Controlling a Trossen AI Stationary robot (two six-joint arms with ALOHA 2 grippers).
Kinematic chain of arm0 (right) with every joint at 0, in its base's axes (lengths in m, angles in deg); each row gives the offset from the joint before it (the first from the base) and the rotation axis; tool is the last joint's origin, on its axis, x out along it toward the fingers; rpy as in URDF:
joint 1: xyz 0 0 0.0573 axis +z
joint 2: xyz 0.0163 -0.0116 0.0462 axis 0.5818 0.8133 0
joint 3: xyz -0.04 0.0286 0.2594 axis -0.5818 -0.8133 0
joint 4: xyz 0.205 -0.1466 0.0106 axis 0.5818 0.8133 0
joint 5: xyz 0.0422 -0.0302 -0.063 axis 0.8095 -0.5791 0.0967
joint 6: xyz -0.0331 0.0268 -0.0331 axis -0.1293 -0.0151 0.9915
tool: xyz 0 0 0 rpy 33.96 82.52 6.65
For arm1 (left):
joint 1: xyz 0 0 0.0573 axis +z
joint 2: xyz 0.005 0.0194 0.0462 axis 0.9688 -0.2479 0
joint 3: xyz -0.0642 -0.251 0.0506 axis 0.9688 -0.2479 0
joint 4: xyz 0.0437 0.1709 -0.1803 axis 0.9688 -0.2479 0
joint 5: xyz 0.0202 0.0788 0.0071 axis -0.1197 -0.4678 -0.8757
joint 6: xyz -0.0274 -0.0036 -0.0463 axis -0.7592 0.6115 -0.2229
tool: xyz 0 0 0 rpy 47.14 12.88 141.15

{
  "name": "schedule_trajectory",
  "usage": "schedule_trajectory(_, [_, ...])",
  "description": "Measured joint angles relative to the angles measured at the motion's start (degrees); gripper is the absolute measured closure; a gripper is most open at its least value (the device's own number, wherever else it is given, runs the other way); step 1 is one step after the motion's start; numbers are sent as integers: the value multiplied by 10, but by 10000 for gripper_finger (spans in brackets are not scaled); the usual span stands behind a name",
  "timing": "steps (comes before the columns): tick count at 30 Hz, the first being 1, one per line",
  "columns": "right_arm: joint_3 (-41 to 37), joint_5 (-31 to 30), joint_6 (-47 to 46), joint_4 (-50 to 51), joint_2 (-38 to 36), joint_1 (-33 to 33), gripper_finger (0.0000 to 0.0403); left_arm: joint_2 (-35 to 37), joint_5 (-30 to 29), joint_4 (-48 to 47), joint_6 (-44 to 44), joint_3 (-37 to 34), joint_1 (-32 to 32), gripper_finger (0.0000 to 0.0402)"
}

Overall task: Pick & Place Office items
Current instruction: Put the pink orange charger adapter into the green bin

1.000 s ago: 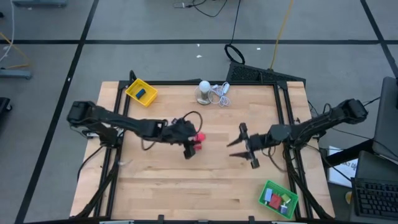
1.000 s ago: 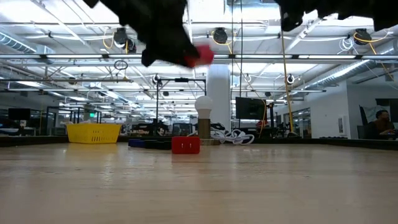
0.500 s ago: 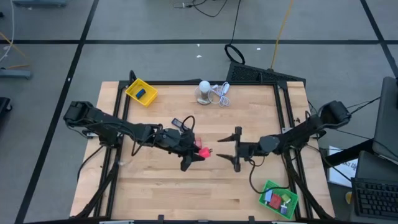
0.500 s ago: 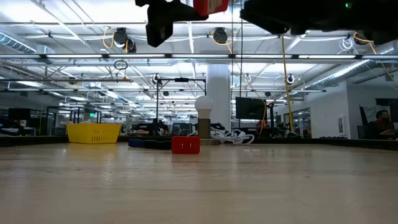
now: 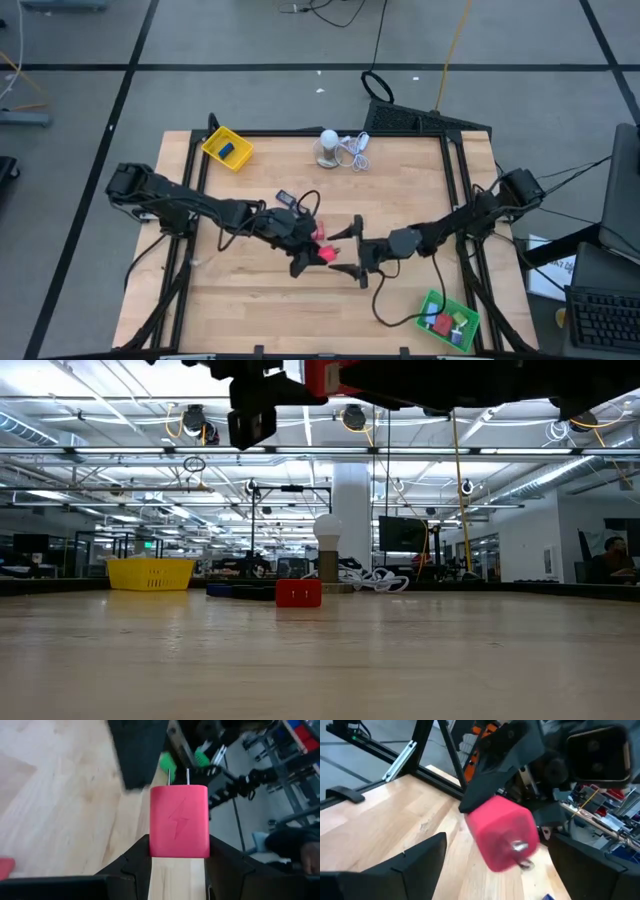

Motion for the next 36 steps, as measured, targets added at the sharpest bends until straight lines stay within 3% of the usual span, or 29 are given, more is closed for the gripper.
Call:
schedule_trajectory(4, [0,1,2,-10,-1,0,84,0,34,-9,0,0,0,251])
schedule_trajectory(16, [0,30,2,-10,-1,0,137,0,35,-17,-10,0,22,251])
schedule_trajectory(25, [0,28,29,-2,-2,0,233,0,38,-17,-13,0,24,251])
schedule_trajectory(27, [0,29,34,0,-2,1,260,0,39,-17,-9,0,24,242])
schedule_trajectory(36, [-1,46,18,41,-1,-3,262,1,14,28,70,0,28,165])
